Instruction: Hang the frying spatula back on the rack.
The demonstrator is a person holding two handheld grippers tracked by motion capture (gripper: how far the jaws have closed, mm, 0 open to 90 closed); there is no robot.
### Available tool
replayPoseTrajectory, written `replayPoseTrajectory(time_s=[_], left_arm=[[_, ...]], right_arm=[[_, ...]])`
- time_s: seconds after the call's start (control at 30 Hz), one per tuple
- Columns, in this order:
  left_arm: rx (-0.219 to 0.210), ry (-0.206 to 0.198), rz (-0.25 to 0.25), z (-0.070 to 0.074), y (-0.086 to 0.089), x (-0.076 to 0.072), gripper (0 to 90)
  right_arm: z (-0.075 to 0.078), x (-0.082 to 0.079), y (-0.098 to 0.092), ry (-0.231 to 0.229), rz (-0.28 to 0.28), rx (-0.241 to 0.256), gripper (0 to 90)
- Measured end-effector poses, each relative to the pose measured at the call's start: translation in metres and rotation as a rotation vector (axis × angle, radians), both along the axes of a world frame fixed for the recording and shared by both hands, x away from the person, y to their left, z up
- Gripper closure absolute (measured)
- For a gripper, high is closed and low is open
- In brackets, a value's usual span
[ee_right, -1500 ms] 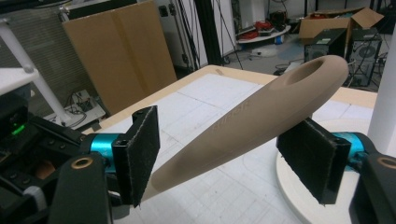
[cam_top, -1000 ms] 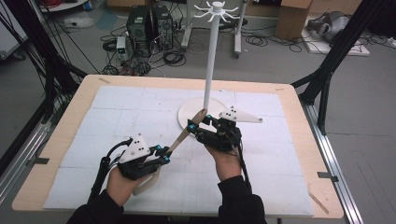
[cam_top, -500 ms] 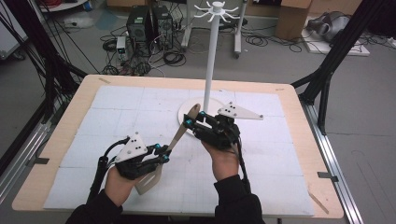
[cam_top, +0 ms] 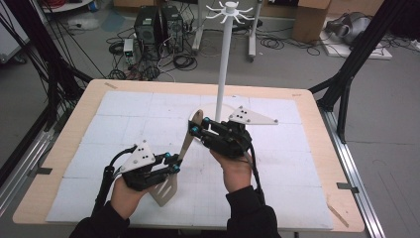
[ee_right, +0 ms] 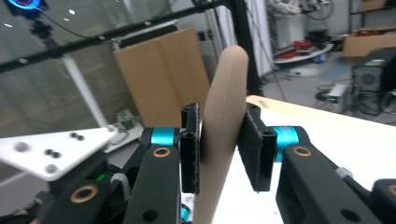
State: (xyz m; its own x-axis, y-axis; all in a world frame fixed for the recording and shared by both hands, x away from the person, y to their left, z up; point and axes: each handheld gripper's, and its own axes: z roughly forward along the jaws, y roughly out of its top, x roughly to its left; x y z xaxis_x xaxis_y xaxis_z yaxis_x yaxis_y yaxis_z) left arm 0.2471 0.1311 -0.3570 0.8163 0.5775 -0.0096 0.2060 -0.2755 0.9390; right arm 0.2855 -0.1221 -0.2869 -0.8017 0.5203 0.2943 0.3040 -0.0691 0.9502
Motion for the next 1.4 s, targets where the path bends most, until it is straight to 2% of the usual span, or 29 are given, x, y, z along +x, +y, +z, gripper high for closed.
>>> replayPoseTrajectory(time_s=[0.13, 0.3, 0.37, 0.4, 0.5, 0.7, 0.77, 0.87, 0.93, 1.03, 1.1, 1.17, 1.33, 1.4], left_arm=[[-0.024, 0.001, -0.012, 0.002, 0.001, 0.0, 77.0], [-0.054, -0.007, -0.03, 0.004, 0.004, -0.001, 77.0], [-0.079, -0.006, -0.049, 0.005, 0.006, 0.0, 76.7], [-0.096, -0.006, -0.053, 0.006, 0.007, 0.0, 73.1], [-0.128, -0.009, -0.051, 0.008, 0.014, 0.003, 55.0], [-0.132, -0.014, 0.003, 0.011, 0.04, 0.012, 38.1], [-0.131, -0.026, 0.041, 0.011, 0.054, 0.015, 33.2], [-0.155, -0.023, 0.099, 0.008, 0.076, 0.019, 26.7], [-0.173, -0.023, 0.135, 0.003, 0.091, 0.02, 19.1], [-0.195, -0.016, 0.188, -0.004, 0.108, 0.021, 19.3], [-0.205, -0.016, 0.205, -0.007, 0.114, 0.022, 19.6], [-0.207, -0.019, 0.21, -0.009, 0.117, 0.023, 19.8], [-0.181, -0.032, 0.211, -0.012, 0.118, 0.024, 20.3], [-0.187, -0.029, 0.208, -0.013, 0.118, 0.024, 20.5]], right_arm=[[0.003, 0.0, 0.001, 0.001, 0.043, 0.031, 72.5], [0.008, 0.002, 0.0, -0.009, 0.083, 0.041, 72.9], [0.01, 0.003, -0.002, -0.013, 0.107, 0.046, 73.1], [0.011, 0.004, -0.003, -0.018, 0.117, 0.039, 73.1], [0.014, 0.008, -0.006, -0.028, 0.136, 0.015, 73.2], [0.02, 0.014, -0.015, -0.035, 0.172, -0.003, 73.1], [0.022, 0.016, -0.019, -0.043, 0.177, -0.004, 73.2], [0.028, 0.018, -0.024, -0.047, 0.188, 0.006, 73.1], [0.032, 0.02, -0.028, -0.054, 0.187, 0.007, 73.2], [0.04, 0.024, -0.032, -0.056, 0.188, 0.002, 73.2], [0.047, 0.029, -0.033, -0.057, 0.191, -0.002, 73.2], [0.055, 0.034, -0.034, -0.066, 0.192, -0.012, 73.2], [0.078, 0.046, -0.035, -0.088, 0.189, -0.048, 73.2], [0.086, 0.052, -0.035, -0.096, 0.192, -0.059, 73.2]])
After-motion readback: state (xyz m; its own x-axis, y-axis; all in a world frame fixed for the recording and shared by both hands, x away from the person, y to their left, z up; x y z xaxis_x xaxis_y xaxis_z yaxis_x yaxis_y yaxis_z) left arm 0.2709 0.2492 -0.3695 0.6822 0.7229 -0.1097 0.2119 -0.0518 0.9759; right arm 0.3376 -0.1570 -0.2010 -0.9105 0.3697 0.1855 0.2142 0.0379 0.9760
